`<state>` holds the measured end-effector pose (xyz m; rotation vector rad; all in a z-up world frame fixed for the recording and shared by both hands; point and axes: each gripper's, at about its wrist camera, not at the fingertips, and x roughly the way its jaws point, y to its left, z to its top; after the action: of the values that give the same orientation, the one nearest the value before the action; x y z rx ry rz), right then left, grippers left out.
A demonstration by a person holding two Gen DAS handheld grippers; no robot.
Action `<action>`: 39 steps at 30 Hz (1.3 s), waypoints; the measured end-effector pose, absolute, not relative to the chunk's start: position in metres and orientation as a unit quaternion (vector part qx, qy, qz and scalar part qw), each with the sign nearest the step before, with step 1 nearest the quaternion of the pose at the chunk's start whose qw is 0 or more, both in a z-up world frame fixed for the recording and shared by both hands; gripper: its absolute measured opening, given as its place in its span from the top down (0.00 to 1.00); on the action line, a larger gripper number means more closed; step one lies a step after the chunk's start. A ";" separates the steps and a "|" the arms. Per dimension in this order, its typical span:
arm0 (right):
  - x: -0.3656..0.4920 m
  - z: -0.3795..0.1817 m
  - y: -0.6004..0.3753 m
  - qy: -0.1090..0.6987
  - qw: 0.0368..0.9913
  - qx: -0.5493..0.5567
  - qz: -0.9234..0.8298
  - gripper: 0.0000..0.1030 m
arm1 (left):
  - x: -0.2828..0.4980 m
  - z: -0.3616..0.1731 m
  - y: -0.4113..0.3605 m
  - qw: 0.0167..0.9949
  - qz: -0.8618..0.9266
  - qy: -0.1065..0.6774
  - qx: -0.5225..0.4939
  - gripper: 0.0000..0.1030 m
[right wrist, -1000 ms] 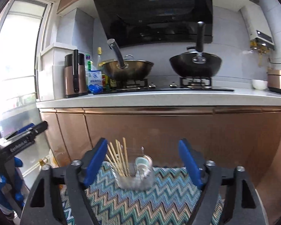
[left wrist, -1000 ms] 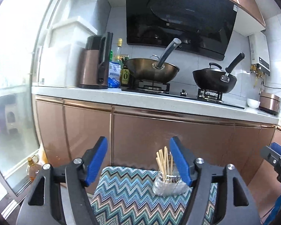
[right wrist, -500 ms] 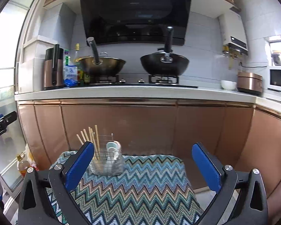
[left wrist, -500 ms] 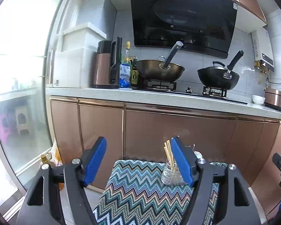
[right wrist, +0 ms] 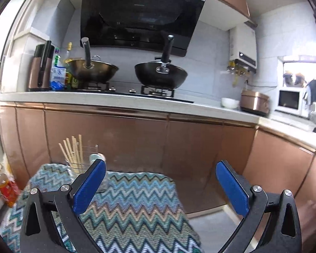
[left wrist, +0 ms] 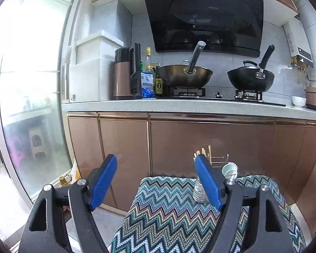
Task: Organize utensils
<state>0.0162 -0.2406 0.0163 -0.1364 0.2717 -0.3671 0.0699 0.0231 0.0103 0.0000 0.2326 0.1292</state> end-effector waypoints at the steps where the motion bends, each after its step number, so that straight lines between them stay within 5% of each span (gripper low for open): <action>1: 0.014 0.017 -0.240 0.133 0.972 -0.068 -0.183 0.00 | 0.069 0.010 0.023 0.991 0.067 0.114 0.002 0.27; 39: -0.022 0.044 -0.242 0.072 0.980 -0.054 -0.179 0.00 | 0.026 0.037 0.027 0.994 0.089 0.056 0.007 0.27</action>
<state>-0.0218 -0.2422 0.0445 -0.1079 0.1454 -0.3611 0.0259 0.0274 0.0372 0.0138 0.1116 0.1775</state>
